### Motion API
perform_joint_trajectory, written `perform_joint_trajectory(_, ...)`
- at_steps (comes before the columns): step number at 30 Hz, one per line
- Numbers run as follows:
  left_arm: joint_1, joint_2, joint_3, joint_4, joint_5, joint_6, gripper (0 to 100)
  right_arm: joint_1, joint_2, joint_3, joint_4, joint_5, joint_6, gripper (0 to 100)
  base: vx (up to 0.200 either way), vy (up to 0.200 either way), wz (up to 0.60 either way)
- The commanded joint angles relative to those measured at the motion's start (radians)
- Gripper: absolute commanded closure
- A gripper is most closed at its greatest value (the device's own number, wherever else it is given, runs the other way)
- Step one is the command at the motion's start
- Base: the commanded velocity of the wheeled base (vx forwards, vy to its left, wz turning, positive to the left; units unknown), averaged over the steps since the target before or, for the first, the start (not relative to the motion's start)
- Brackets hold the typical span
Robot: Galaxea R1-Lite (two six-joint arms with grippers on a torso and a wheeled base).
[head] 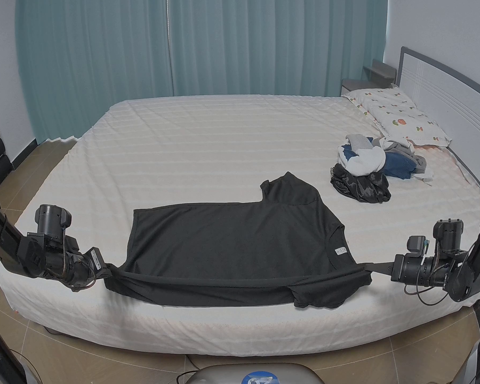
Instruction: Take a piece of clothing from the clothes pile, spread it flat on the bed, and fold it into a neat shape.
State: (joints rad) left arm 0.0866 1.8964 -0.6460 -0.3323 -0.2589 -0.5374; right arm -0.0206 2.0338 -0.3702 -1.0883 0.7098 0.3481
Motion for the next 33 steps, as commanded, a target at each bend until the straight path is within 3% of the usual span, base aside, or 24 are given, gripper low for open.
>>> perform_joint_trajectory(1,-0.001,0.102,-0.093,0.003,0.000,-0.038,100,0.002,0.029,-0.141,0.120,0.002,0.002,100,0.000,0.000,0.00)
perform_joint_trajectory(10,-0.030,0.237,-0.238,0.015,0.001,-0.104,100,0.015,0.124,-0.315,0.249,0.000,0.003,100,0.000,0.000,0.00)
perform_joint_trajectory(22,-0.045,0.360,-0.399,0.038,0.007,-0.174,100,0.028,0.272,-0.420,0.232,-0.012,0.023,100,0.000,0.000,0.00)
perform_joint_trajectory(32,-0.045,0.369,-0.420,0.033,0.010,-0.216,100,0.033,0.310,-0.443,0.142,-0.035,0.086,100,0.000,0.000,0.00)
perform_joint_trajectory(33,-0.045,0.369,-0.422,0.033,0.010,-0.217,0,0.033,0.313,-0.443,0.128,-0.039,0.094,0,0.000,0.000,0.00)
